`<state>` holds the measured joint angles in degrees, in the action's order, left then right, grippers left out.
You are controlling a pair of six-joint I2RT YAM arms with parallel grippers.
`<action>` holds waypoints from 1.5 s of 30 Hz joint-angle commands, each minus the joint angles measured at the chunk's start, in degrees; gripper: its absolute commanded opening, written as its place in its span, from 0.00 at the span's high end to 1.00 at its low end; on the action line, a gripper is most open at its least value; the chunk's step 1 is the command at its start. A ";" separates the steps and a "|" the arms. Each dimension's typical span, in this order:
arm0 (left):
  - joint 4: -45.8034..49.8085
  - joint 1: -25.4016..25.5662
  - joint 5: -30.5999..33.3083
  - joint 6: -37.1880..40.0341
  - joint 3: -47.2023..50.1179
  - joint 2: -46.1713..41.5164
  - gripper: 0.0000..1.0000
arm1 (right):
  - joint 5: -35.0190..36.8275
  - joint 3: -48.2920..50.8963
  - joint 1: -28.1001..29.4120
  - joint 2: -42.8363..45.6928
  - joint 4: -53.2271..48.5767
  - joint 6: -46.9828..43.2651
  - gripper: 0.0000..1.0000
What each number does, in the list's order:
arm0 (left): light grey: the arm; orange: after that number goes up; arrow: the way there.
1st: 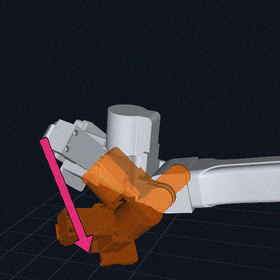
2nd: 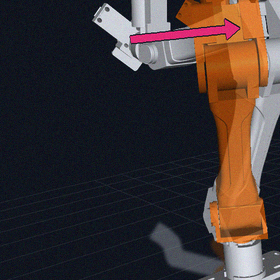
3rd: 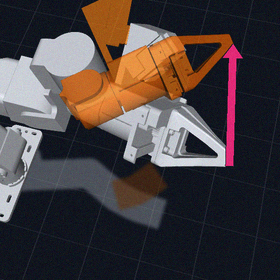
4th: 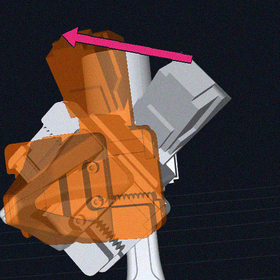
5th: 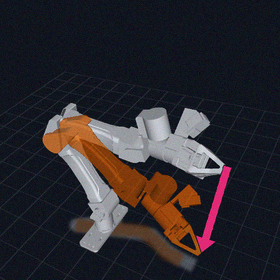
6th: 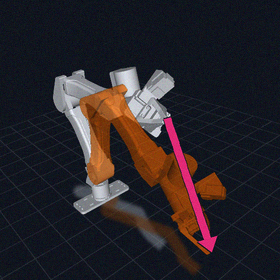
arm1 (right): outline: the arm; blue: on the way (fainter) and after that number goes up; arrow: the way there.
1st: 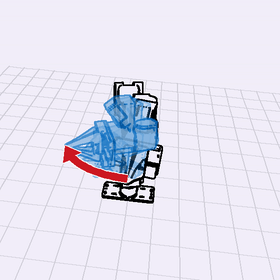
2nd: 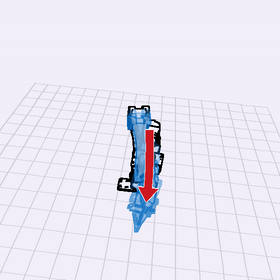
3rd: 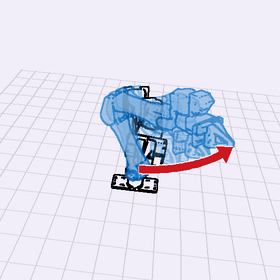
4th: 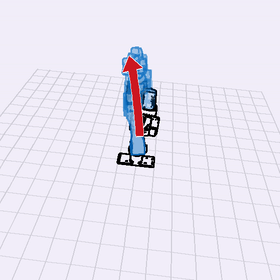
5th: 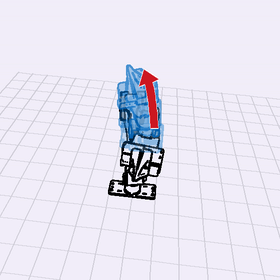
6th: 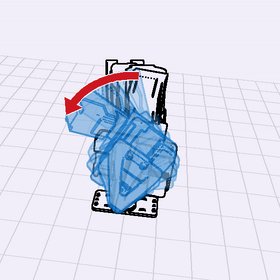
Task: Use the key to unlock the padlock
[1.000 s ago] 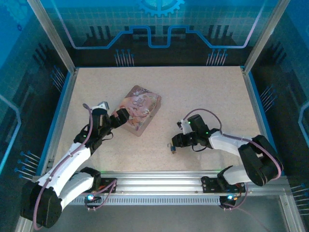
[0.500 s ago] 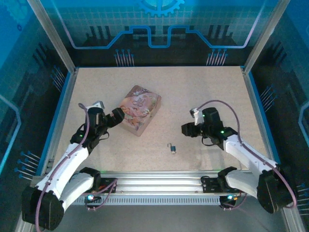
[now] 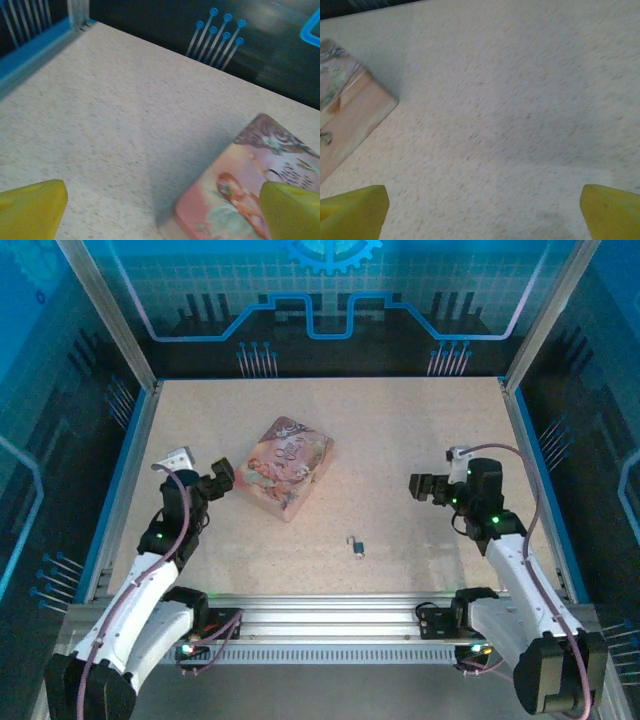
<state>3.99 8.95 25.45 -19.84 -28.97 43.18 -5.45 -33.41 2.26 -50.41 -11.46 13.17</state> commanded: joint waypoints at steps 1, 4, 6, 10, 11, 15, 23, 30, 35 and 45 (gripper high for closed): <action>-5.54 -1.03 6.70 6.75 2.42 -0.49 0.01 | 1.54 2.33 -2.95 1.38 5.06 -1.44 0.00; -9.12 -1.69 7.06 9.33 4.76 0.29 0.01 | 2.77 3.53 -4.62 0.29 7.64 -2.76 0.00; -12.99 -1.84 6.61 11.68 6.88 1.00 0.01 | 4.54 4.75 -5.30 -1.00 10.20 -3.56 0.00; -15.06 -2.26 6.82 12.06 8.65 2.74 0.01 | 7.77 9.58 -5.95 -3.35 19.90 -5.10 0.00; -16.04 -2.36 6.55 12.13 9.12 3.41 0.01 | 8.07 10.85 -6.24 -4.14 22.78 -4.96 0.00; -18.60 -2.62 5.75 11.92 10.23 5.98 0.01 | 7.66 12.20 -6.82 -8.68 29.84 -5.44 0.00; -22.57 -4.29 2.35 11.56 10.98 11.66 0.01 | 5.58 15.18 -6.92 -18.60 46.78 -5.69 0.00; -26.92 -4.56 -1.34 10.39 11.47 16.54 0.01 | 4.09 15.38 -6.35 -28.01 59.97 -6.29 0.00; -28.97 -4.56 -2.43 10.72 11.65 18.14 0.01 | 2.92 14.90 -3.93 -31.48 62.03 -9.56 0.00; -42.77 -4.64 -5.08 14.92 12.81 25.55 0.01 | 6.82 9.25 -0.42 -35.56 55.44 -12.57 0.00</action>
<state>-30.85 4.82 22.44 -7.44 -17.08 66.65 -0.91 -22.26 0.30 -85.47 45.63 2.68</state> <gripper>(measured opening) 0.989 0.996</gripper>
